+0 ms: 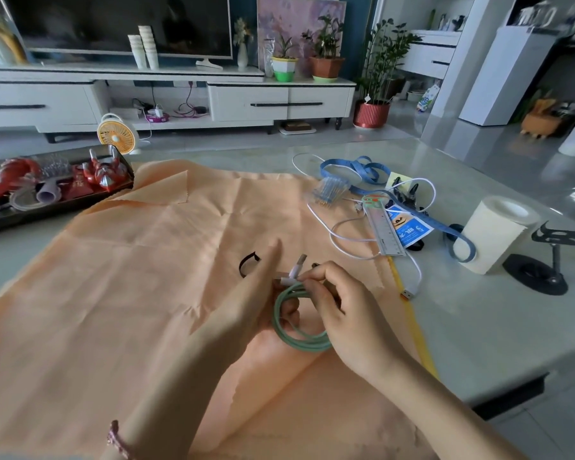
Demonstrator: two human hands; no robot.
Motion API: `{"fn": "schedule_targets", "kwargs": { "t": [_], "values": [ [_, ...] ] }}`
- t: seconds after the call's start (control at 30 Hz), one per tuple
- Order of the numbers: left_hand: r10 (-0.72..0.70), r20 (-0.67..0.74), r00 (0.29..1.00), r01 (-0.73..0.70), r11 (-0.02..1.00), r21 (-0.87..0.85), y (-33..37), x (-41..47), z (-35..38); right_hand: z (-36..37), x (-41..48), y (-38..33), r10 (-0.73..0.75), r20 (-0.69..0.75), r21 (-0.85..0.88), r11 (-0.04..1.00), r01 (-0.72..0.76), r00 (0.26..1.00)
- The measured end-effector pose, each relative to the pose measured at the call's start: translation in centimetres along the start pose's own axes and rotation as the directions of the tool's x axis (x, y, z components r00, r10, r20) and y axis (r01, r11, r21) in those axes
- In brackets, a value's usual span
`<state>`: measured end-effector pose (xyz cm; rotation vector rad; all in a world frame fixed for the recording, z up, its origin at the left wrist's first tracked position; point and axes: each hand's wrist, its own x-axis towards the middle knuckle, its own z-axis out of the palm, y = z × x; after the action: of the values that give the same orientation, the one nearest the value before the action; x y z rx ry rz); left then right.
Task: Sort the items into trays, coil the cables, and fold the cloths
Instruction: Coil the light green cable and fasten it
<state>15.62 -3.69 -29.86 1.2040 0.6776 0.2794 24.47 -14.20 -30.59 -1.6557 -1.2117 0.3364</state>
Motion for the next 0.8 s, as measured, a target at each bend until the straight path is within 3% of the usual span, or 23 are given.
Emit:
{"fn": "schedule_targets", "kwargs": {
  "t": [0.13,0.27,0.4,0.53,0.67,0.8],
  "values": [
    [0.153,-0.076,0.985,-0.13,0.96,0.247,-0.8,0.0,0.4,0.4,-0.5,0.2,0.056,-0.006,-0.099,0.993,-0.056,0.998],
    [0.082,-0.03,0.996,-0.074,0.975,0.209,-0.6,-0.4,0.5,0.6,-0.6,0.1,0.016,-0.091,-0.144,0.989,-0.029,0.996],
    [0.105,0.0,0.994,-0.101,0.954,0.284,-0.8,-0.7,0.5,0.9,-0.3,-0.1,0.087,-0.187,-0.032,0.995,-0.095,0.978],
    [0.105,0.046,0.993,-0.113,0.969,0.219,-0.6,-1.1,0.9,1.1,0.4,0.3,0.233,-0.245,0.157,0.967,-0.199,0.941],
    [0.102,0.037,0.994,-0.102,0.995,0.01,-0.2,-1.5,1.1,1.5,0.9,0.2,0.18,-0.369,0.073,0.984,-0.165,0.912],
    [0.099,0.044,0.994,-0.1,0.994,0.03,-0.1,-1.7,1.1,1.6,1.2,0.2,0.152,-0.408,0.013,0.987,-0.161,0.9]
  ]
}}
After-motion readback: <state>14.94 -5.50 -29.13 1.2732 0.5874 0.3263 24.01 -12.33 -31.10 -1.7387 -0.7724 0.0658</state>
